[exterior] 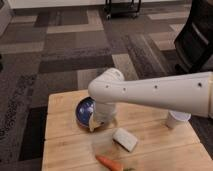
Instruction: Wipe the white sponge on the table
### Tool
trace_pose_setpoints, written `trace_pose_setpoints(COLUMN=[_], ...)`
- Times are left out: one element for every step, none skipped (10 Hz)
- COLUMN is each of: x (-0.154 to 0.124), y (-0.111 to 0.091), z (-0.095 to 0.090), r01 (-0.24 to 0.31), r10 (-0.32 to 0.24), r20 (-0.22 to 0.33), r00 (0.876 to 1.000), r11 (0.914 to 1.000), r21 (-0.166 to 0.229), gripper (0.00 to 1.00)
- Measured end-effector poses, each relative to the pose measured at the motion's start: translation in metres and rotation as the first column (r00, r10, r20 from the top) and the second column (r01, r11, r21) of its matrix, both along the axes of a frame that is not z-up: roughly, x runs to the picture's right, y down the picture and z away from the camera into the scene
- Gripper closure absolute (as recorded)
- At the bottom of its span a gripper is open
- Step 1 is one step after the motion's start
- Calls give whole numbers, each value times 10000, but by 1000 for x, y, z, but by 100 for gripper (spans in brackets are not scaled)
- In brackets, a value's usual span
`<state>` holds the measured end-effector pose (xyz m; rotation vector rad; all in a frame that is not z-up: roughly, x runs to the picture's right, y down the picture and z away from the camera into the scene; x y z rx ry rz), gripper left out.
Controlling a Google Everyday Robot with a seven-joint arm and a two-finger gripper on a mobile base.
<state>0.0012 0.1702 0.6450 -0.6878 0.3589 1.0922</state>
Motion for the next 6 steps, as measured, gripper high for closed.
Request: trace_pose_setpoints(x=[4, 12, 13, 14, 14, 14], y=[-3, -10, -11, -11, -11, -11], z=[-1, 0, 0, 0, 0, 0], r01=[673, 1320, 1389, 1421, 1423, 1421], r10=[-683, -1357, -1428, -1461, -1462, -1460], r20=[502, 813, 846, 846, 841, 842], r00=[9964, 9874, 9861, 9857, 9857, 9857], r11=[9975, 9900, 9890, 9885, 9885, 9885], r21=[213, 493, 506, 513, 510, 509], gripper=[35, 35, 35, 35, 35, 35])
